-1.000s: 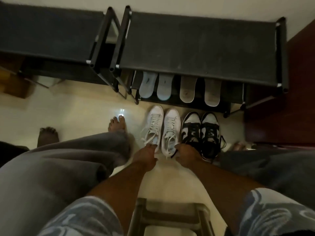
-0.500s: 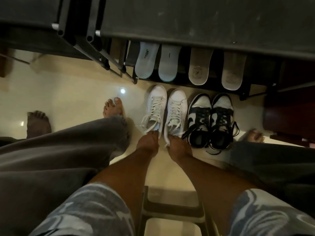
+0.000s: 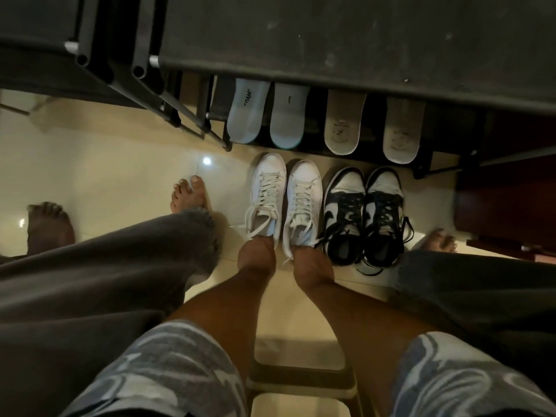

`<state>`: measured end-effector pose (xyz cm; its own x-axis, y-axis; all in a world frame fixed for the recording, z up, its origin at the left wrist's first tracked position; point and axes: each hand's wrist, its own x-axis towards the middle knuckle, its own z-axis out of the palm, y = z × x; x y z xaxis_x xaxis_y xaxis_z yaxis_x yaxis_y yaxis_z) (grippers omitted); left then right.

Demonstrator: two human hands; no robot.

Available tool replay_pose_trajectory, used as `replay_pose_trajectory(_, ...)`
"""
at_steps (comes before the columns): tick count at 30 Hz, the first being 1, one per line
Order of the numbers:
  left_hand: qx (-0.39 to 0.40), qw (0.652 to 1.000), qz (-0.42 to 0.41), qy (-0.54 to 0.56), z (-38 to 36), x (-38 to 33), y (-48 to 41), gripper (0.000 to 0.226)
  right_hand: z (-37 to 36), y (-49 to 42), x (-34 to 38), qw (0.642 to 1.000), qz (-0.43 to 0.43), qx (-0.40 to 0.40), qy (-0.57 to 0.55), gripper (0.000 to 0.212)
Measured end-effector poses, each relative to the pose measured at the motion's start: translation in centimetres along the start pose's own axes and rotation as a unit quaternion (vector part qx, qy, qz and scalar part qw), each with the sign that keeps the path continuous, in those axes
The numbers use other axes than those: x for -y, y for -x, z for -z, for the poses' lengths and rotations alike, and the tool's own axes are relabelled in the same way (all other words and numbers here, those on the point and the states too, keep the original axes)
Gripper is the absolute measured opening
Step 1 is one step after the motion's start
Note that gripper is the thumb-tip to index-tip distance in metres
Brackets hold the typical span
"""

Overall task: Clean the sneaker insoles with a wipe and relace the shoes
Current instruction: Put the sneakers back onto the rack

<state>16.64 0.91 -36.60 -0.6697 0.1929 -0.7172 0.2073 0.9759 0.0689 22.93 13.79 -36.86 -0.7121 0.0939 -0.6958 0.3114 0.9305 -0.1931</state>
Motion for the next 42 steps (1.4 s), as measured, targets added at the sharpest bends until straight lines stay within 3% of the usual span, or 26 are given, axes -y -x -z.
replay_pose_trajectory(15, -0.041, 0.998, 0.018, 0.047, 9.5, -1.3, 14.7, 0.031, 9.7, 12.2, 2.9, 0.996, 0.057, -0.059, 0.028, 0.030)
replay_pose_trajectory(27, -0.168, 0.986, -0.024, -0.010, 19.9, -2.4, 24.5, 0.024, 20.0, 20.7, 4.7, 0.985, 0.085, -0.145, 0.023, 0.018)
replay_pose_trajectory(35, -0.238, 0.969, -0.051, -0.038, 28.9, -3.0, 24.5, 0.018, 28.9, 22.0, 4.6, 0.964, 0.117, -0.239, 0.023, 0.015)
replay_pose_trajectory(42, -0.225, 0.969, -0.068, -0.078, 37.2, -3.8, 19.3, 0.036, 36.1, 17.5, 5.2, 0.959, 0.099, -0.265, 0.027, 0.020)
